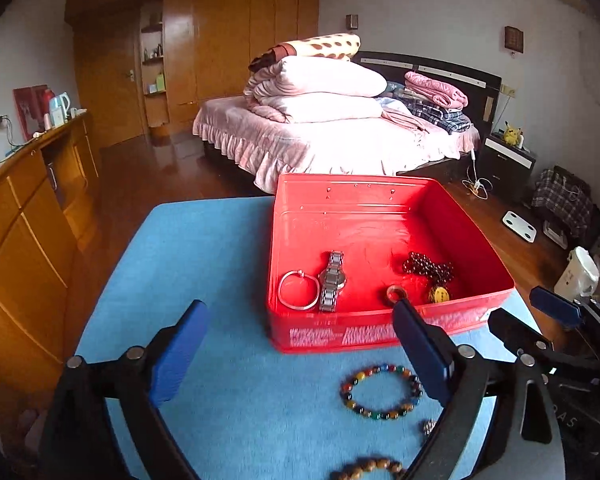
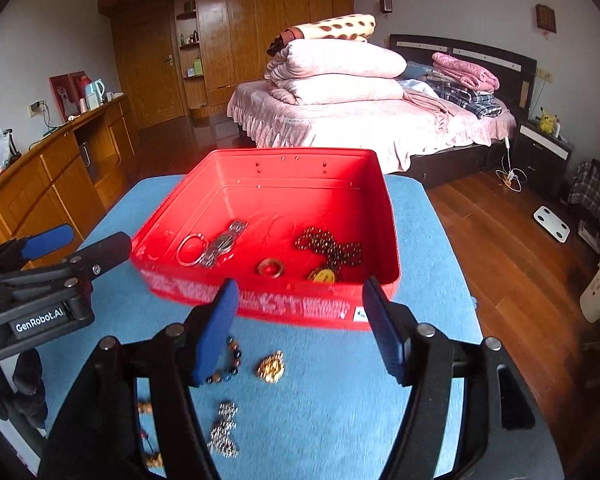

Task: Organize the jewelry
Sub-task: 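Withdraw both tools from the tin toward the remaining jewelry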

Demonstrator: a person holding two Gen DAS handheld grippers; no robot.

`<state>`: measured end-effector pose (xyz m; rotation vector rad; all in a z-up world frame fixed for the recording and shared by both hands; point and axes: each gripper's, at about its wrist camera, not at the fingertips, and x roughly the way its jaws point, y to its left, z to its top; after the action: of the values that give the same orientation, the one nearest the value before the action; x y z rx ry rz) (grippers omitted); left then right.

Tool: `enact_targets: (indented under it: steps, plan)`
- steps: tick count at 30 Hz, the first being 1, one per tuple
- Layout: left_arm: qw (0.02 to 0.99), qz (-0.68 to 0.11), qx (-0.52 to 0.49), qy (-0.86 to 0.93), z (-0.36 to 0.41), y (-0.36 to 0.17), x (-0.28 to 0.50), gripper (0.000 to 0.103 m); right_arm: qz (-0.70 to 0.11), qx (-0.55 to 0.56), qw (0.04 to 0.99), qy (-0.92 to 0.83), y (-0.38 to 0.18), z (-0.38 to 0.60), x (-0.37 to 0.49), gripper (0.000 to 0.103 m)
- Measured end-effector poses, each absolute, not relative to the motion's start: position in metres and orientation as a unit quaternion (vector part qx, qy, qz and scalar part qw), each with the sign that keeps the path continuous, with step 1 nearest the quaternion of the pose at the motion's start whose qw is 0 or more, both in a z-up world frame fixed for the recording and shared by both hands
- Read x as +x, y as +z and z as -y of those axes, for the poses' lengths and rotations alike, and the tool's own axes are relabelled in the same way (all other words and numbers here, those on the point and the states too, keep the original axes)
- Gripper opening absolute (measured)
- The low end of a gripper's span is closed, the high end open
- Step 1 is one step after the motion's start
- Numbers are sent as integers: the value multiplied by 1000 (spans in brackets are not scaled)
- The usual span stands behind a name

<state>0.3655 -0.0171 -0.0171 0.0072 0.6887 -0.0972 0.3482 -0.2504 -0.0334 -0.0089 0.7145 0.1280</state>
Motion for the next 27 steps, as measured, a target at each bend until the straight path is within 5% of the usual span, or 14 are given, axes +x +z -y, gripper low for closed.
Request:
enact_targets:
  steps: [2, 8, 27]
  plan:
    - [938, -343, 1, -50, 13, -23, 348, 97, -352, -2, 934, 60, -37, 251, 330, 85]
    - [927, -371, 3, -48, 1, -43, 310, 97, -386, -6, 921, 54, -52, 250, 291, 95]
    - [902, -427, 22, -53, -4, -84, 242, 97, -442, -40, 895, 47, -90, 232, 221, 97]
